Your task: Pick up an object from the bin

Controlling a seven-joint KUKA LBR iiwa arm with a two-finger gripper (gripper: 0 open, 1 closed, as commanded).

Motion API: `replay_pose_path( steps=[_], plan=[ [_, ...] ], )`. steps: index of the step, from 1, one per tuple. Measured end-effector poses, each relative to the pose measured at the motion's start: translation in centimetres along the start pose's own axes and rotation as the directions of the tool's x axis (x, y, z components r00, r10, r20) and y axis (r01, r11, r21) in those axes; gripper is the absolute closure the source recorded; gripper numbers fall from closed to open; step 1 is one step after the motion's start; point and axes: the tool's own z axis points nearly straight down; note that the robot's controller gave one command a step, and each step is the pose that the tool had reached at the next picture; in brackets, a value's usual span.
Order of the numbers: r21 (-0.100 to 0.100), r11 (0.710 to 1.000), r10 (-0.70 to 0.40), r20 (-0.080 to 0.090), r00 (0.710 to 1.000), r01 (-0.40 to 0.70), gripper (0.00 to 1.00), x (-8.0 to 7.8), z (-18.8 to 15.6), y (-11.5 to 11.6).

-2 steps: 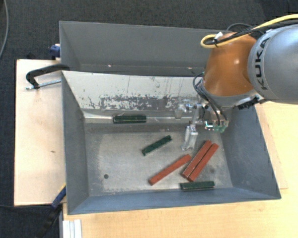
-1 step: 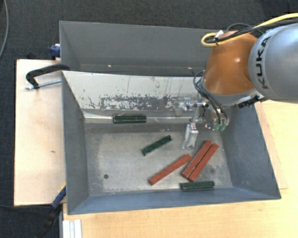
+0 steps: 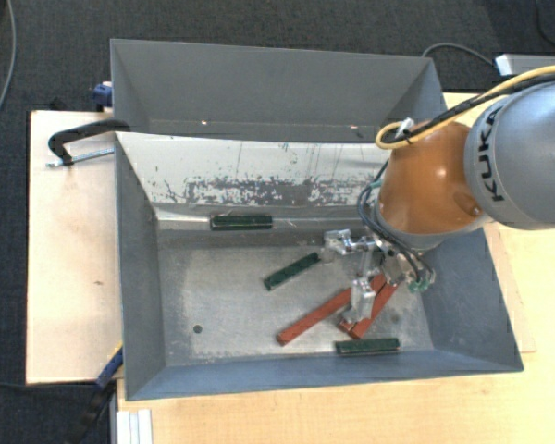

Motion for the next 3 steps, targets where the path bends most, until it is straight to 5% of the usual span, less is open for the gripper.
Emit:
replay_pose_path(
  steps=[1, 2, 3],
  plan=[
    [-0.002, 1.0, -0.024, -0.008, 1.0, 0.024, 0.0, 2.1, 1.2, 0.5],
    [0.0, 0.999, -0.039, -0.002, 0.999, 0.039, 0.0, 3.1, -0.8, -2.1],
    [-0.002, 1.0, -0.027, -0.008, 1.0, 0.027, 0.0, 3.7, 2.1, -3.6]
  ],
)
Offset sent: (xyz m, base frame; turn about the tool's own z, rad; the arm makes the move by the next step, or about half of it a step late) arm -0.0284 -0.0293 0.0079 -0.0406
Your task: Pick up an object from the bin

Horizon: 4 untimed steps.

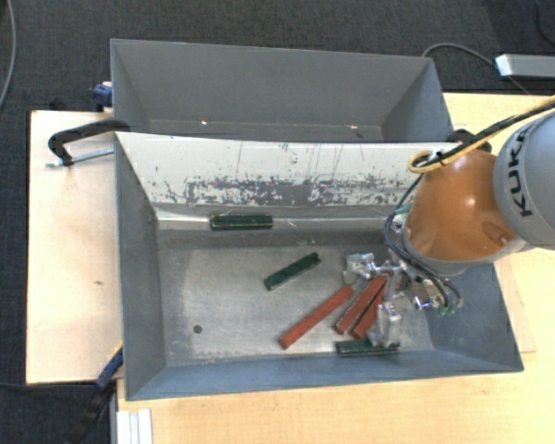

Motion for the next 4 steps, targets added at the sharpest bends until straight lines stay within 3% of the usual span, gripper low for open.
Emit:
replay_pose_path(
  steps=[1, 4],
  plan=[
    [0.007, 0.937, -0.349, 0.016, 0.937, 0.349, 1.0, 1.81, -0.3, -3.96],
    [0.004, 0.937, -0.348, 0.007, 0.937, 0.348, 1.0, 1.89, -1.17, -3.95]
  ],
)
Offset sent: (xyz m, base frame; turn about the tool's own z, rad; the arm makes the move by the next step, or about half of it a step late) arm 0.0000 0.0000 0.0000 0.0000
